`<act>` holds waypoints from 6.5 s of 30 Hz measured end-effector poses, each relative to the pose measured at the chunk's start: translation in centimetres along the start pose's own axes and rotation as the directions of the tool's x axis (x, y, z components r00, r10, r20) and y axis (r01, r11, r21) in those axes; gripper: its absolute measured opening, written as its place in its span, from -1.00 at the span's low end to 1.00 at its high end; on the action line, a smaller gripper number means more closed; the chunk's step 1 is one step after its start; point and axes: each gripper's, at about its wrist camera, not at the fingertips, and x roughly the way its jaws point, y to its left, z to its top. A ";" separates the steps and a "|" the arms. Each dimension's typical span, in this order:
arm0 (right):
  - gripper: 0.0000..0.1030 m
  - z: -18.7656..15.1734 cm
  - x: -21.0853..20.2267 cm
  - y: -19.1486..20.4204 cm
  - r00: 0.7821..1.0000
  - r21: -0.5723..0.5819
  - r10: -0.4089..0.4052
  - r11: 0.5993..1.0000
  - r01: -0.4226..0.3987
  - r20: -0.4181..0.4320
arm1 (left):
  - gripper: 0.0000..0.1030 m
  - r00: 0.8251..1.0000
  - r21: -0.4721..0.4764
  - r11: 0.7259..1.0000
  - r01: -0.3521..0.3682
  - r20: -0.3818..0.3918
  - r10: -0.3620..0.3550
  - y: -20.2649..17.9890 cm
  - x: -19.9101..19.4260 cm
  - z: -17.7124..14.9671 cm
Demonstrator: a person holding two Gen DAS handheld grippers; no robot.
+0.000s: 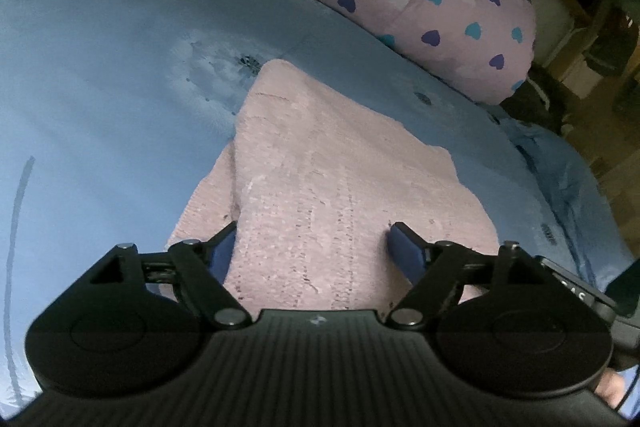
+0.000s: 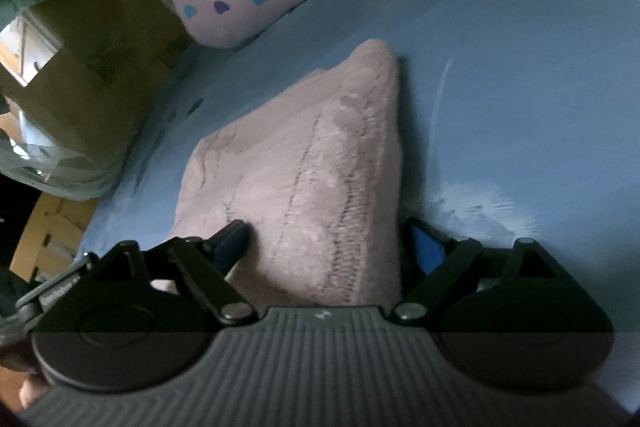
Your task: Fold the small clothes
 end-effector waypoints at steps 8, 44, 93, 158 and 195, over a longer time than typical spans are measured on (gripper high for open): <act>0.71 0.1 0.8 -0.4 0.997 0.047 0.068 0.997 -0.067 -0.025 | 0.61 0.996 -0.101 0.991 0.089 -0.001 -0.090 1.7 0.6 0.0; -0.06 -4.6 -16.7 -4.0 0.970 0.286 0.234 0.935 -0.209 -0.058 | 0.10 0.883 -0.155 0.916 0.370 -0.249 -0.398 -5.8 -8.8 -9.8; 0.53 -19.7 -26.5 -1.0 0.913 -0.338 -0.334 0.853 0.398 0.233 | 0.61 0.982 0.455 0.880 -0.132 -0.062 0.180 -12.1 -16.0 -22.9; 0.74 -22.5 -23.9 -2.6 0.863 -0.317 -0.409 0.810 0.493 0.297 | 1.00 0.958 0.451 0.862 -0.234 -0.045 0.283 -12.7 -13.1 -25.4; 0.74 -22.5 -23.8 -2.6 0.862 -0.318 -0.410 0.809 0.494 0.298 | 1.00 0.958 0.451 0.861 -0.233 -0.045 0.283 -12.7 -13.2 -25.4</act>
